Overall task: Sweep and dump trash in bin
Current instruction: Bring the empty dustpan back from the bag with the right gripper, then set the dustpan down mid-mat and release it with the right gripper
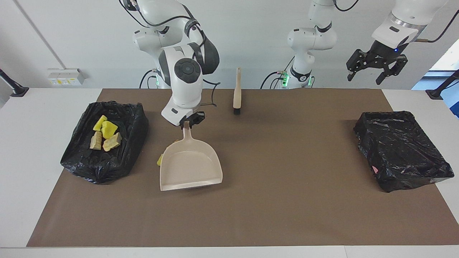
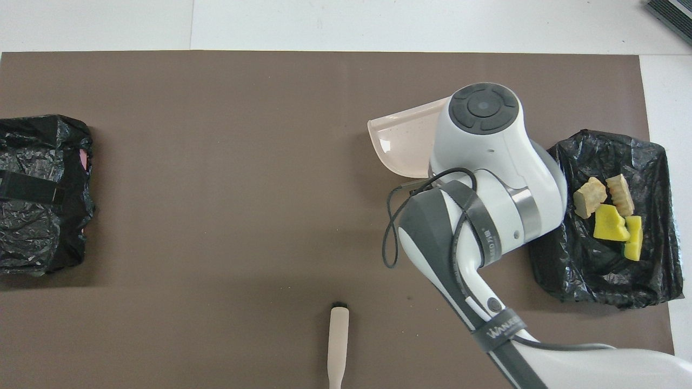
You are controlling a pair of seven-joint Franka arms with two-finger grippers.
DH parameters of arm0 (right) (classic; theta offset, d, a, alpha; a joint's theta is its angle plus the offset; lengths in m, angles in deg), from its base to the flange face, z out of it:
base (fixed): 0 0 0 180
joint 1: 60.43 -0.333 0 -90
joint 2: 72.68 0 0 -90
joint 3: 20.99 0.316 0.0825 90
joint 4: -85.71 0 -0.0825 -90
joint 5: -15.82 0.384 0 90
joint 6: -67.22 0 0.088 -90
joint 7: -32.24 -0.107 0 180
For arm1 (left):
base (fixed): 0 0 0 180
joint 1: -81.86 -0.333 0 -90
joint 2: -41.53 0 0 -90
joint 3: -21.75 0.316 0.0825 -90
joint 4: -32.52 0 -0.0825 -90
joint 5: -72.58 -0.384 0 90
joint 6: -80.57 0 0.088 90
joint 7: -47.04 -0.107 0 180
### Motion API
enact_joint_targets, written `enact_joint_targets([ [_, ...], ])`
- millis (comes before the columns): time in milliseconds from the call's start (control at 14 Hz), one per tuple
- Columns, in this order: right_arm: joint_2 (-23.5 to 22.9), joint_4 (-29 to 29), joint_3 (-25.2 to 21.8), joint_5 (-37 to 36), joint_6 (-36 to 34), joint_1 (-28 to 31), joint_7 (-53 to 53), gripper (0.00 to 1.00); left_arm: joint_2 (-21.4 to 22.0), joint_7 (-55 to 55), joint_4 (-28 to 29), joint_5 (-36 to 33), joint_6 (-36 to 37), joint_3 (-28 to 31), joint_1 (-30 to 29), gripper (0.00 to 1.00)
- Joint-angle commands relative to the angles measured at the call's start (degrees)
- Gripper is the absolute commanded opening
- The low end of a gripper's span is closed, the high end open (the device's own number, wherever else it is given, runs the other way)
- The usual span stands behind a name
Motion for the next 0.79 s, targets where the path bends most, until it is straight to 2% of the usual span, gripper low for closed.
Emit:
enact_joint_targets([
  [0, -4.26, 4.98, -0.25, 5.1, 2.02, -2.11, -7.56, 0.0, 0.08, -0.3, -0.63, -0.82, 1.13, -0.31, -0.47, 1.0],
  [215, -6.98, 5.34, -0.25, 12.58, 8.35, -5.01, -11.69, 0.0, 0.08, -0.3, -0.63, -0.82, 1.13, -0.31, -0.47, 1.0],
  [501, -11.99, 6.57, -0.25, 13.2, 12.76, -10.37, -13.99, 0.0, 0.17, -0.3, -0.72, -0.82, 1.13, -0.31, -0.47, 1.0],
  [716, -12.35, 6.48, -0.25, 15.4, 15.57, -11.43, -16.54, 0.0, 0.17, -0.3, -0.63, -0.82, 1.13, -0.31, -0.47, 1.0],
])
